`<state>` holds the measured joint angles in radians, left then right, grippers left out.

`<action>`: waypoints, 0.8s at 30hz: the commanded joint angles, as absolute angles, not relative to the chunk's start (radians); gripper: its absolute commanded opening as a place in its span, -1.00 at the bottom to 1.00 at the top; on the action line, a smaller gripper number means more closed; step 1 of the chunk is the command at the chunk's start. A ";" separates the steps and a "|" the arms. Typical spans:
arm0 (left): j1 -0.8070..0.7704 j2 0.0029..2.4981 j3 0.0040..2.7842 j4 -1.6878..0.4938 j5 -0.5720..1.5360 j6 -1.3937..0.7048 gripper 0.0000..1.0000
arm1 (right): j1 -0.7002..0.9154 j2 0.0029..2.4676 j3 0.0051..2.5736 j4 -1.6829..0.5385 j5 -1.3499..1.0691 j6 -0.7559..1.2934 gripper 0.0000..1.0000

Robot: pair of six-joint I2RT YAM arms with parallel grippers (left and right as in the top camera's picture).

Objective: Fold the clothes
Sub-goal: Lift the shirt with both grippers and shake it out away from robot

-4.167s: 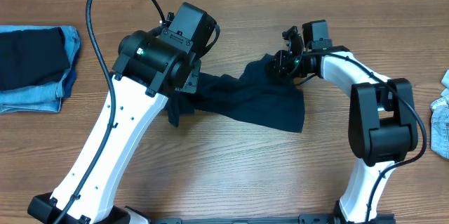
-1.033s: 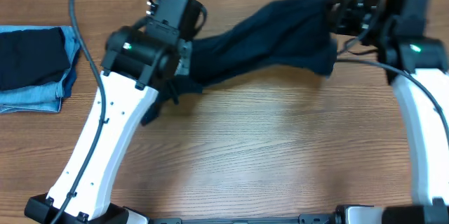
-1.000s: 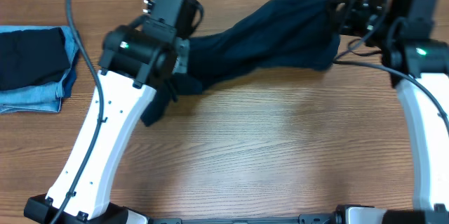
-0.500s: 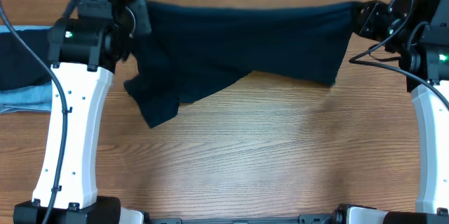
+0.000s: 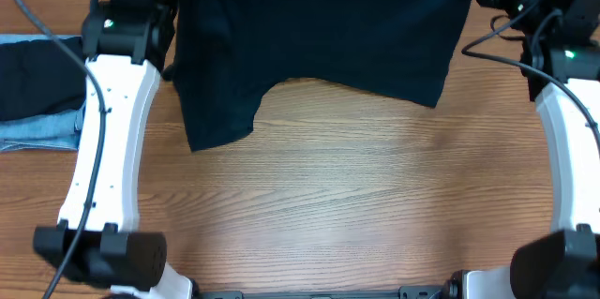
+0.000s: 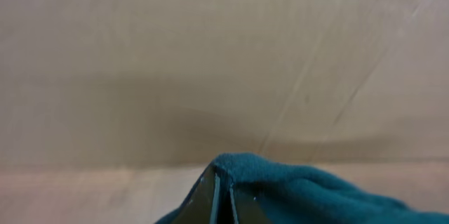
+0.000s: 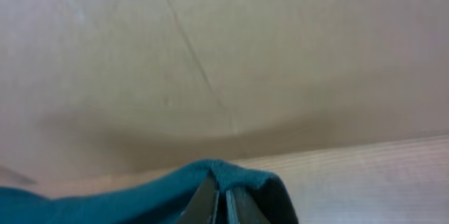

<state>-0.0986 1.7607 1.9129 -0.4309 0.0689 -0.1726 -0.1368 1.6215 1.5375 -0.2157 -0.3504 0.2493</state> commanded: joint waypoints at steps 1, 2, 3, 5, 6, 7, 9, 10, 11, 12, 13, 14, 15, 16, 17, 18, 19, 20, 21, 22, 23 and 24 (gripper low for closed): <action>-0.057 1.849 2.077 -0.389 0.148 -0.182 -0.89 | -0.140 1.660 1.546 -0.110 -0.318 0.294 -0.92; -0.047 1.872 2.130 -0.389 0.171 -0.184 -0.90 | -0.140 1.661 1.546 -0.085 -0.313 0.299 -0.92; -0.039 1.893 2.181 -0.390 0.190 -0.187 -0.89 | -0.141 1.661 1.546 -0.064 -0.310 0.307 -0.92; -0.021 1.937 2.287 -0.398 0.216 -0.201 -0.88 | -0.142 1.661 1.548 -0.028 -0.307 0.313 -0.92; -0.016 1.948 2.318 -0.403 0.222 -0.207 -0.89 | -0.144 1.661 1.554 -0.027 -0.307 0.316 -0.92; -0.010 1.964 2.360 -0.407 0.231 -0.210 -0.89 | -0.146 1.661 1.559 -0.031 -0.307 0.323 -0.92; -0.004 1.977 2.406 -0.408 0.237 -0.210 -0.87 | -0.147 1.659 1.570 -0.031 -0.310 0.326 -0.92; -0.003 1.977 2.412 -0.409 0.237 -0.207 -0.87 | -0.147 1.659 1.575 -0.032 -0.310 0.326 -0.92; -0.001 1.976 2.424 -0.434 0.239 -0.205 -0.86 | -0.147 1.659 1.579 -0.038 -0.316 0.326 -0.92; 0.000 1.975 2.437 -0.476 0.252 -0.199 -0.88 | -0.148 1.659 1.581 -0.051 -0.328 0.323 -0.92; 0.000 1.975 2.444 -0.539 0.275 -0.177 -0.89 | -0.148 1.659 1.581 -0.070 -0.350 0.310 -0.92; -0.001 1.975 2.444 -0.593 0.286 -0.159 -0.90 | -0.148 1.659 1.581 -0.092 -0.363 0.304 -0.92; -0.003 1.975 2.444 -0.642 0.289 -0.142 -0.91 | -0.147 1.659 1.581 -0.116 -0.371 0.296 -0.92; -0.007 1.975 2.443 -0.712 0.288 -0.111 -0.91 | -0.147 1.659 1.581 -0.158 -0.383 0.274 -0.92; -0.009 1.975 2.443 -0.788 0.284 -0.073 -0.91 | -0.147 1.659 1.581 -0.195 -0.395 0.253 -0.92; -0.013 1.975 2.443 -0.875 0.272 -0.034 -0.91 | -0.147 1.659 1.581 -0.236 -0.399 0.235 -0.92; -0.014 1.975 2.443 -0.942 0.250 -0.014 -0.90 | -0.147 1.659 1.581 -0.281 -0.399 0.220 -0.92; -0.014 1.975 2.443 -1.010 0.226 0.002 -0.89 | -0.147 1.659 1.581 -0.323 -0.403 0.199 -0.92; -0.014 1.975 2.443 -1.071 0.201 0.012 -0.88 | -0.147 1.659 1.581 -0.379 -0.407 0.185 -0.92; -0.014 1.975 2.442 -1.140 0.176 0.026 -0.87 | -0.147 1.659 1.581 -0.421 -0.417 0.180 -0.92; -0.014 1.975 2.442 -1.181 0.163 0.031 -0.85 | -0.147 1.659 1.581 -0.453 -0.424 0.177 -0.92; -0.014 1.975 2.442 -1.245 0.149 0.031 -0.82 | -0.147 1.658 1.581 -0.508 -0.430 0.177 -0.92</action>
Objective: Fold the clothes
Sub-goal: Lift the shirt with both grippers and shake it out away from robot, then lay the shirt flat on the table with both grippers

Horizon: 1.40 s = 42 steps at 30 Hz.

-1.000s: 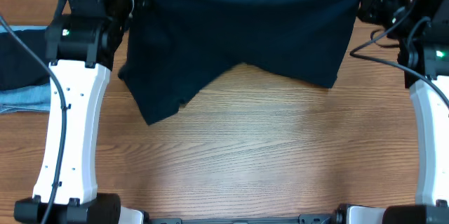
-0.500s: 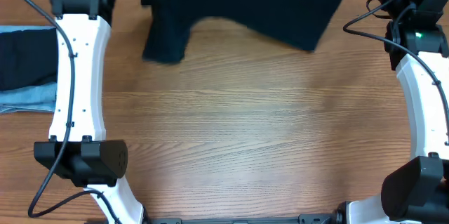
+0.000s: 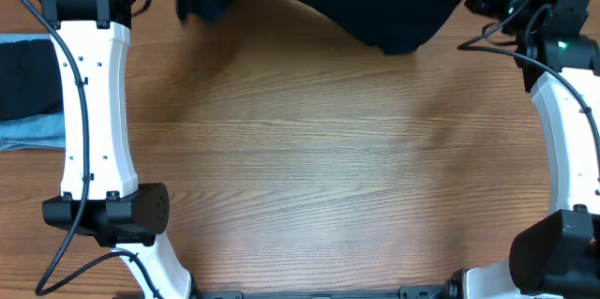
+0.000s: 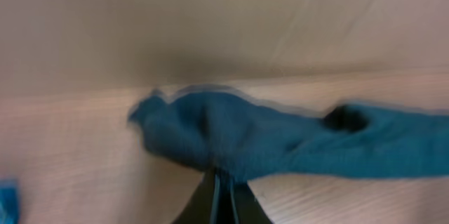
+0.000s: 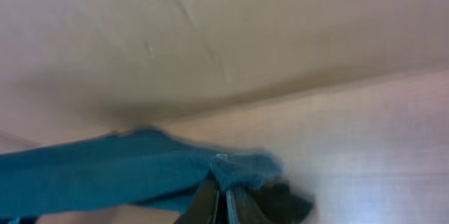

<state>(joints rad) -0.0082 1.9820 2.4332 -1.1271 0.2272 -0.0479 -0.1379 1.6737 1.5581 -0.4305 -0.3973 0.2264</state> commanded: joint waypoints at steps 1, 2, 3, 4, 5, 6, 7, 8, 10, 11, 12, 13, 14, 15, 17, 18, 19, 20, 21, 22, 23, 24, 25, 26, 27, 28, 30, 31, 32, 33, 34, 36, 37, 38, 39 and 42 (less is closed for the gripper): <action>-0.014 1.975 2.442 -1.293 0.149 0.035 -0.80 | -0.147 1.657 1.581 -0.548 -0.436 0.177 -0.92; -0.014 1.975 2.442 -1.341 0.149 0.039 -0.78 | -0.147 1.655 1.581 -0.592 -0.447 0.178 -0.92; -0.014 1.975 2.442 -1.423 0.149 0.046 -0.70 | -0.147 1.648 1.581 -0.662 -0.461 0.177 -0.92; -0.014 1.975 2.442 -1.468 0.149 0.046 -0.67 | -0.147 1.641 1.581 -0.702 -0.463 0.177 -0.92; -0.014 1.975 2.442 -1.510 0.149 0.046 -0.63 | -0.147 1.634 1.581 -0.739 -0.463 0.173 -0.92; -0.014 1.975 2.442 -1.555 0.149 0.048 -0.59 | -0.147 1.625 1.581 -0.785 -0.463 0.160 -0.92; -0.014 1.975 2.442 -1.593 0.149 0.049 -0.53 | -0.147 1.616 1.581 -0.817 -0.462 0.147 -0.93; -0.014 1.975 2.442 -1.626 0.150 0.049 -0.42 | -0.147 1.608 1.581 -0.850 -0.458 0.144 -0.92; -0.014 1.975 2.442 -1.691 0.150 0.049 -0.27 | -0.147 1.589 1.581 -0.919 -0.437 0.139 -0.92; -0.014 1.975 2.436 -1.690 0.150 0.046 -0.24 | -0.147 1.580 1.581 -0.955 -0.429 0.128 -0.92; -0.014 1.968 2.429 -1.690 0.163 0.031 -0.16 | -0.147 1.568 1.581 -1.003 -0.414 0.126 -0.78; -0.014 1.968 2.429 -1.690 0.175 0.026 -0.15 | -0.147 1.559 1.581 -1.040 -0.406 0.126 -0.62; -0.014 1.966 2.429 -1.690 0.189 0.025 -0.14 | -0.147 1.550 1.581 -1.082 -0.393 0.126 -0.44; -0.014 1.964 2.429 -1.690 0.201 0.022 -0.12 | -0.147 1.544 1.581 -1.107 -0.382 0.126 -0.33; -0.014 1.963 2.429 -1.689 0.224 0.023 -0.11 | -0.147 1.534 1.581 -1.159 -0.340 0.126 0.01; -0.014 1.963 2.429 -1.689 0.236 0.023 -0.09 | -0.147 1.531 1.581 -1.183 -0.319 0.127 0.09; -0.014 1.963 2.429 -1.689 0.244 0.022 -0.09 | -0.147 1.531 1.581 -1.203 -0.300 0.127 0.09; -0.014 1.963 2.429 -1.689 0.256 0.023 -0.11 | -0.147 1.531 1.581 -1.219 -0.284 0.127 0.10; -0.015 1.963 2.429 -1.689 0.265 0.023 -0.11 | -0.147 1.531 1.581 -1.226 -0.275 0.127 0.10; -0.017 1.963 2.429 -1.688 0.266 0.026 -0.11 | -0.147 1.531 1.581 -1.226 -0.272 0.127 0.15; -0.022 1.963 2.429 -1.686 0.266 0.033 -0.13 | -0.147 1.531 1.581 -1.220 -0.273 0.127 0.18; -0.029 1.963 2.429 -1.683 0.266 0.041 -0.13 | -0.147 1.532 1.581 -1.209 -0.272 0.127 0.22; -0.041 1.964 2.427 -1.677 0.262 0.050 -0.14 | -0.147 1.532 1.579 -1.191 -0.273 0.128 0.25; -0.061 1.964 2.423 -1.664 0.250 0.059 -0.14 | -0.147 1.534 1.573 -1.166 -0.274 0.131 0.26; -0.076 1.964 2.421 -1.652 0.237 0.061 -0.14 | -0.147 1.540 1.571 -1.154 -0.273 0.139 0.26; -0.098 1.966 2.414 -1.631 0.215 0.060 -0.13 | -0.146 1.553 1.571 -1.150 -0.273 0.152 0.20; -0.130 1.970 2.401 -1.599 0.181 0.059 -0.12 | -0.146 1.582 1.571 -1.159 -0.273 0.157 -0.10; -0.153 1.975 2.386 -1.572 0.158 0.055 -0.12 | -0.146 1.606 1.571 -1.171 -0.274 0.157 -0.24; -0.170 1.975 2.369 -1.550 0.143 0.052 -0.11 | -0.146 1.628 1.571 -1.182 -0.274 0.157 -0.28; -0.187 1.975 2.340 -1.519 0.130 0.052 -0.09 | -0.145 1.653 1.571 -1.190 -0.273 0.157 -0.28; -0.202 1.975 2.308 -1.488 0.117 0.052 -0.08 | -0.144 1.681 1.571 -1.196 -0.274 0.157 -0.26; -0.227 1.975 2.234 -1.420 0.076 0.035 -0.05 | -0.143 1.744 1.571 -1.200 -0.278 0.157 -0.13; -0.234 1.975 2.189 -1.378 0.051 0.018 -0.02 | -0.143 1.775 1.571 -1.197 -0.279 0.157 -0.08; -0.237 1.975 2.104 -1.302 0.033 -0.009 0.01 | -0.143 1.831 1.571 -1.188 -0.278 0.156 0.08; -0.236 1.975 2.067 -1.272 0.033 -0.022 0.01 | -0.143 1.849 1.571 -1.187 -0.281 0.156 0.09; -0.224 1.975 1.949 -1.191 0.033 -0.041 0.01 | -0.138 1.918 1.571 -1.177 -0.294 0.156 0.14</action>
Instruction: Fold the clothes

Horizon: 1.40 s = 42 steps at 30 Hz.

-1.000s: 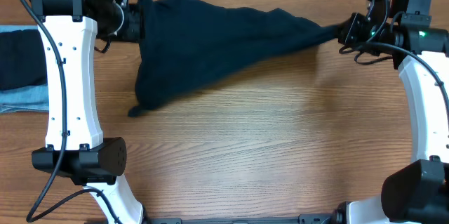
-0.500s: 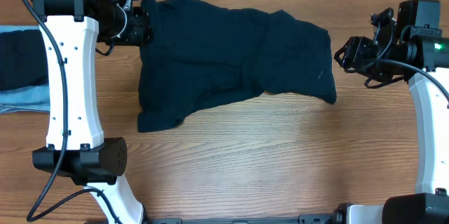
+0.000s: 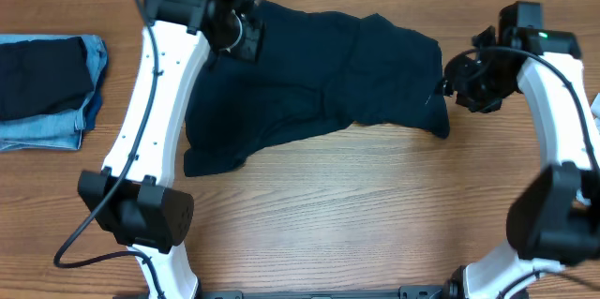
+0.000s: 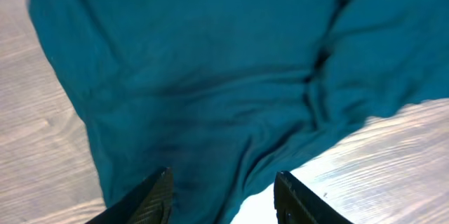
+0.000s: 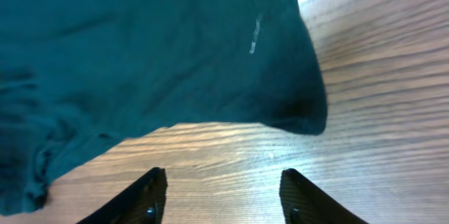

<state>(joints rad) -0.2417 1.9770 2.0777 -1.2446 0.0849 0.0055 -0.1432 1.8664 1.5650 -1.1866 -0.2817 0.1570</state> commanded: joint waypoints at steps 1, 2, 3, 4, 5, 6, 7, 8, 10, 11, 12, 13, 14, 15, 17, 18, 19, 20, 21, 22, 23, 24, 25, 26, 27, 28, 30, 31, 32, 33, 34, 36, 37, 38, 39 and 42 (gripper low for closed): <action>-0.220 1.975 1.914 -1.169 0.033 -0.042 0.01 | -0.131 1.940 1.571 -1.167 -0.310 0.154 0.14; -0.215 1.975 1.883 -1.151 0.033 -0.042 0.02 | -0.125 1.951 1.571 -1.159 -0.321 0.150 0.14; -0.213 1.975 1.854 -1.135 0.033 -0.042 0.02 | -0.112 1.967 1.571 -1.141 -0.332 0.148 0.11; -0.212 1.975 1.824 -1.118 0.033 -0.041 0.02 | -0.101 1.979 1.571 -1.121 -0.335 0.148 0.11; -0.210 1.975 1.790 -1.098 0.033 -0.042 0.03 | -0.087 1.991 1.571 -1.094 -0.334 0.149 0.09; -0.209 1.975 1.766 -1.083 0.033 -0.042 0.03 | -0.076 2.001 1.571 -1.074 -0.335 0.149 0.06; -0.209 1.975 1.737 -1.063 0.033 -0.042 0.04 | -0.063 2.011 1.571 -1.053 -0.335 0.150 0.03; -0.209 1.975 1.715 -1.049 0.033 -0.042 0.04 | -0.055 2.018 1.571 -1.042 -0.334 0.150 -0.03; -0.209 1.975 1.672 -1.019 0.033 -0.047 0.05 | -0.035 2.033 1.571 -1.019 -0.334 0.153 -0.03; -0.209 1.975 1.645 -0.999 0.033 -0.052 0.06 | -0.024 2.042 1.571 -1.005 -0.334 0.159 -0.04; -0.209 1.975 1.625 -0.985 0.033 -0.054 0.08 | -0.018 2.052 1.571 -0.996 -0.334 0.161 -0.05; -0.209 1.975 1.603 -0.968 0.033 -0.054 0.08 | -0.013 2.057 1.571 -0.991 -0.333 0.165 -0.07; -0.209 1.975 1.583 -0.955 0.033 -0.055 0.09 | -0.010 2.068 1.571 -0.987 -0.333 0.168 -0.07; -0.209 1.975 1.570 -0.949 0.033 -0.061 0.10 | -0.007 2.073 1.571 -0.987 -0.334 0.176 -0.08; -0.209 1.975 1.537 -0.931 0.035 -0.073 0.11 | -0.004 2.085 1.571 -0.994 -0.341 0.182 -0.05; -0.209 1.975 1.521 -0.927 0.035 -0.075 0.10 | -0.001 2.088 1.571 -1.000 -0.342 0.177 0.08; -0.209 1.975 1.513 -0.927 0.035 -0.075 0.10 | 0.001 2.088 1.571 -1.000 -0.342 0.161 0.18; -0.209 1.975 1.500 -0.925 0.036 -0.075 0.11 | 0.004 2.088 1.571 -1.000 -0.341 0.144 0.21; -0.209 1.975 1.491 -0.922 0.038 -0.075 0.13 | 0.006 2.088 1.571 -1.001 -0.341 0.130 0.24; -0.209 1.975 1.485 -0.921 0.037 -0.075 0.15 | 0.006 2.088 1.571 -1.005 -0.341 0.129 0.27; -0.209 1.975 1.478 -0.920 0.037 -0.075 0.16 | 0.006 2.088 1.571 -1.014 -0.342 0.130 0.29; -0.209 1.975 1.464 -0.914 0.038 -0.075 0.18 | 0.007 2.088 1.571 -1.034 -0.342 0.130 0.32; -0.209 1.975 1.456 -0.909 0.038 -0.075 0.18 | 0.009 2.088 1.571 -1.046 -0.341 0.130 0.33; -0.209 1.975 1.444 -0.898 0.038 -0.075 0.19 | 0.009 2.088 1.571 -1.054 -0.341 0.130 0.34; -0.209 1.975 1.430 -0.884 0.041 -0.076 0.22 | 0.010 2.088 1.570 -1.058 -0.335 0.131 0.33; -0.209 1.975 1.419 -0.874 0.046 -0.076 0.23 | 0.011 2.088 1.570 -1.057 -0.325 0.136 0.33; -0.209 1.975 1.395 -0.854 0.051 -0.086 0.24 | 0.011 2.088 1.570 -1.055 -0.294 0.163 0.16; -0.209 1.975 1.385 -0.847 0.054 -0.091 0.24 | 0.011 2.088 1.570 -1.055 -0.276 0.173 0.08; -0.209 1.975 1.370 -0.839 0.062 -0.094 0.24 | 0.011 2.088 1.570 -1.052 -0.259 0.183 0.04; -0.209 1.975 1.360 -0.836 0.075 -0.094 0.22 | 0.011 2.088 1.570 -1.048 -0.259 0.183 0.01; -0.209 1.975 1.355 -0.837 0.088 -0.094 0.20 | 0.011 2.088 1.570 -1.046 -0.259 0.183 0.01; -0.210 1.975 1.349 -0.842 0.136 -0.093 0.19 | 0.011 2.088 1.570 -1.044 -0.259 0.183 0.12; -0.210 1.975 1.350 -0.845 0.155 -0.094 0.18 | 0.011 2.088 1.570 -1.045 -0.259 0.183 0.16; -0.210 1.975 1.350 -0.849 0.190 -0.094 0.18 | 0.011 2.088 1.570 -1.045 -0.259 0.183 0.18; -0.210 1.975 1.351 -0.854 0.218 -0.093 0.18 | 0.011 2.088 1.570 -1.045 -0.259 0.183 0.18; -0.211 1.975 1.351 -0.863 0.245 -0.076 0.11 | 0.011 2.088 1.570 -1.045 -0.259 0.183 0.20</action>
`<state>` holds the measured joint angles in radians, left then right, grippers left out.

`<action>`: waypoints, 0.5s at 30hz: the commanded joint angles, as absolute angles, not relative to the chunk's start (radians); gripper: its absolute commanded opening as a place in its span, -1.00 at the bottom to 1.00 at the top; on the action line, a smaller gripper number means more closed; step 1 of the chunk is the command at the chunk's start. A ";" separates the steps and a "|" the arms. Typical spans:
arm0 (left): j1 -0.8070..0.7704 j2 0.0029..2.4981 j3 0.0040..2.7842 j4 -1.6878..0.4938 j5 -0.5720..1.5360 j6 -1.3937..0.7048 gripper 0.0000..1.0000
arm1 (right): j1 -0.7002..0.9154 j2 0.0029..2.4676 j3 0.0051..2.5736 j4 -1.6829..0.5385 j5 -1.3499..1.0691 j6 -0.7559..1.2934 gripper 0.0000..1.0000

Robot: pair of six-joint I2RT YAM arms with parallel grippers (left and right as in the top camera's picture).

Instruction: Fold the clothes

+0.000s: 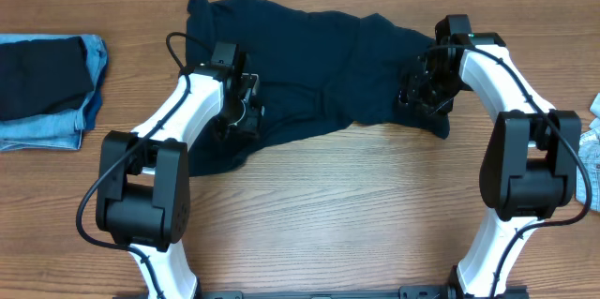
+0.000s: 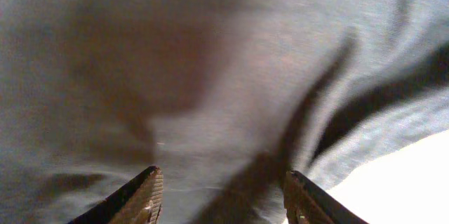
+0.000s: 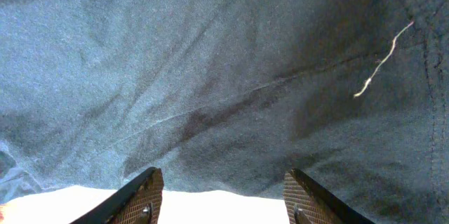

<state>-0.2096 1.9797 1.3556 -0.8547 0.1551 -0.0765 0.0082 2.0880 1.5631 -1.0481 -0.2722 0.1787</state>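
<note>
A dark blue shirt (image 1: 319, 65) lies crumpled and spread across the far middle of the table. My left gripper (image 1: 234, 104) is open and low over its left part; in the left wrist view the cloth (image 2: 210, 76) fills the frame between the fingers (image 2: 144, 197). My right gripper (image 1: 422, 88) is open over the shirt's right edge. In the right wrist view the fabric (image 3: 231, 76) carries a white thread (image 3: 382, 62), and bright table shows under the hem between the fingertips (image 3: 144, 197).
A folded stack of jeans with a dark garment on top (image 1: 42, 79) sits at the left edge of the wooden table (image 1: 328, 215). A pale cloth (image 1: 593, 107) peeks in at the right edge.
Both open grippers have come down close to the shirt. The left one has moved from the shirt's far left corner toward its near left part. The right one has shifted left onto the shirt's right edge.
Both grippers were shut on the shirt's corners, holding it hanging at the far side of the table, then farther back. Later the shirt lay spread on the table with both grippers open above it. Now both are open just over the cloth.
</note>
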 commanded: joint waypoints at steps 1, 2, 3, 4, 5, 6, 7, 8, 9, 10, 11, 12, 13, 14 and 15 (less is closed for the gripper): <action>-0.211 1.974 1.352 -0.862 0.245 -0.054 0.08 | 0.011 2.088 1.570 -1.045 -0.259 0.183 0.20; -0.212 1.974 1.354 -0.862 0.245 -0.034 0.02 | 0.011 2.088 1.570 -1.045 -0.259 0.183 0.20; -0.212 1.974 1.357 -0.863 0.244 -0.001 -0.03 | 0.011 2.088 1.570 -1.044 -0.259 0.183 0.20; -0.214 1.974 1.359 -0.863 0.243 0.026 -0.06 | 0.011 2.088 1.570 -1.044 -0.259 0.183 0.20; -0.216 1.974 1.359 -0.864 0.234 0.037 -0.07 | 0.011 2.088 1.570 -1.043 -0.259 0.183 0.20; -0.221 1.974 1.359 -0.868 0.214 0.044 -0.09 | 0.011 2.088 1.570 -1.042 -0.259 0.183 0.20; -0.226 1.974 1.359 -0.876 0.191 0.046 -0.12 | 0.011 2.088 1.570 -1.042 -0.259 0.183 0.20; -0.232 1.974 1.359 -0.888 0.164 0.046 -0.19 | 0.011 2.088 1.570 -1.042 -0.259 0.183 0.20; -0.238 1.974 1.359 -0.897 0.146 0.046 -0.24 | 0.011 2.088 1.570 -1.043 -0.259 0.183 0.20; -0.245 1.974 1.358 -0.905 0.136 0.051 -0.28 | 0.011 2.088 1.570 -1.042 -0.259 0.183 0.20; -0.252 1.974 1.358 -0.913 0.129 0.055 -0.29 | 0.011 2.088 1.570 -1.042 -0.259 0.183 0.20; -0.260 1.974 1.358 -0.919 0.126 0.065 -0.27 | 0.011 2.088 1.570 -1.041 -0.259 0.183 0.20; -0.266 1.974 1.358 -0.924 0.126 0.073 -0.25 | 0.011 2.088 1.570 -1.041 -0.259 0.183 0.20; -0.276 1.974 1.358 -0.928 0.123 0.078 -0.22 | 0.011 2.088 1.570 -1.041 -0.259 0.183 0.20; -0.286 1.974 1.358 -0.931 0.120 0.080 -0.20 | 0.011 2.088 1.570 -1.042 -0.259 0.183 0.20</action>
